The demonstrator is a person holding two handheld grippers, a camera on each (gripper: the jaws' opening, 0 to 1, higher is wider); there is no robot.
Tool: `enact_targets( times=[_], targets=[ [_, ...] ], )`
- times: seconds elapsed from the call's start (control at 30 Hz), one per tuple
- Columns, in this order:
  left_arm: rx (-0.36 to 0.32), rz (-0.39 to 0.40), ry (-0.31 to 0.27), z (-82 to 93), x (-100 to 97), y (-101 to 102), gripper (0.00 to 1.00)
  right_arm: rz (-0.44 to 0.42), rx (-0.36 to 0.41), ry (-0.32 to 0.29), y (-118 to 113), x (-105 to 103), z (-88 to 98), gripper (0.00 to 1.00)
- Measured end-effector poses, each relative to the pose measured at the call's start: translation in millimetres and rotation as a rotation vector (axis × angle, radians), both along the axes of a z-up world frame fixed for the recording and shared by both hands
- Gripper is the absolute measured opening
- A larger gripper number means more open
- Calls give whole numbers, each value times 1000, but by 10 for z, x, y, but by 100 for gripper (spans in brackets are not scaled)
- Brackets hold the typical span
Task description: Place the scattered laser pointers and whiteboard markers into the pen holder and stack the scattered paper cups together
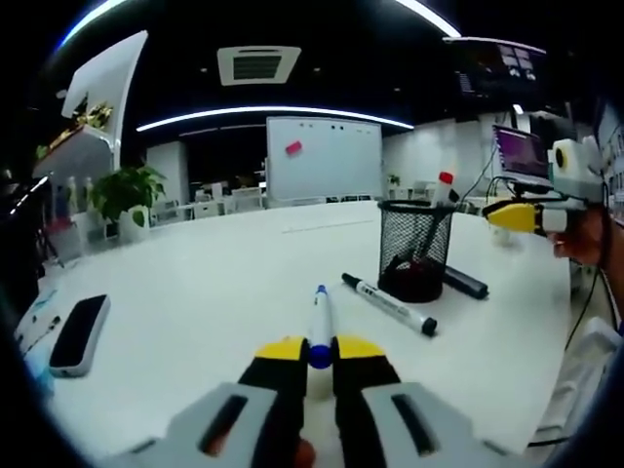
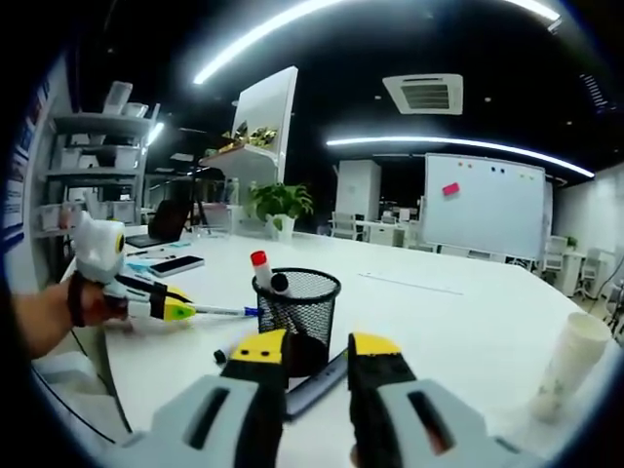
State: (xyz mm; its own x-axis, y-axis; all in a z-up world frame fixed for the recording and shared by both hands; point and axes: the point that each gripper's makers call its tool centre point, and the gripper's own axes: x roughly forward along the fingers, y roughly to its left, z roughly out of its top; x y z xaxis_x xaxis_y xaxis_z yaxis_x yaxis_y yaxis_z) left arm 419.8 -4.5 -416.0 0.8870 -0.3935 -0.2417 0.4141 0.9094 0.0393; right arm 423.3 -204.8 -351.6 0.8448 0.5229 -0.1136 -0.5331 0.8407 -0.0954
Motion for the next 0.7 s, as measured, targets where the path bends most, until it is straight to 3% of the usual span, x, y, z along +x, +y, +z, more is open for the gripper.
enact_targets(
  times=[0.7],
  targets=[
    [-28,-1,-88,248,-23,-12,11,3,-5,-1,-7,5,17,24]
  ],
)
